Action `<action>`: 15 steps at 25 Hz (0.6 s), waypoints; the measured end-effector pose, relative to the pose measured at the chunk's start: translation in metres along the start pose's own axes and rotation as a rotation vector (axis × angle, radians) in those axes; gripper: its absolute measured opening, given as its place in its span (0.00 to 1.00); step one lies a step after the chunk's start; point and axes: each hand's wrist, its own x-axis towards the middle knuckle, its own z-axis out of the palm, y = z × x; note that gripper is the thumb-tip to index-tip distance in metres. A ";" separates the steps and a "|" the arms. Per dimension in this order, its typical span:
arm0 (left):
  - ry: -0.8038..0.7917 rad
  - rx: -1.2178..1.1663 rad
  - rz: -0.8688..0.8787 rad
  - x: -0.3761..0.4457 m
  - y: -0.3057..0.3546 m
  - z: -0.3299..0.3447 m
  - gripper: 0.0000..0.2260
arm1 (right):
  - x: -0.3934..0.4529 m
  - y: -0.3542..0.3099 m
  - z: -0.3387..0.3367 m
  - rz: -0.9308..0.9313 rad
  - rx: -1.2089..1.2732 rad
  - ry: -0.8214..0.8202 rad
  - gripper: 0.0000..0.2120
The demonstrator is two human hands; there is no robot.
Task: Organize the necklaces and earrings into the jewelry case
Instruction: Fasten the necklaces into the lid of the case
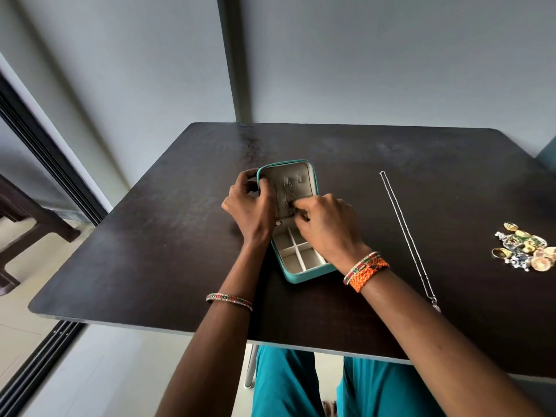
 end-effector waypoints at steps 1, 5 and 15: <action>-0.002 -0.008 -0.002 0.001 -0.002 0.001 0.06 | 0.003 0.000 -0.001 0.020 0.021 -0.011 0.10; -0.020 -0.039 0.009 0.003 -0.010 0.001 0.08 | 0.010 0.001 -0.004 0.068 0.088 -0.023 0.11; -0.072 -0.075 -0.026 0.003 -0.007 -0.001 0.06 | -0.004 -0.001 0.001 0.076 0.087 -0.041 0.13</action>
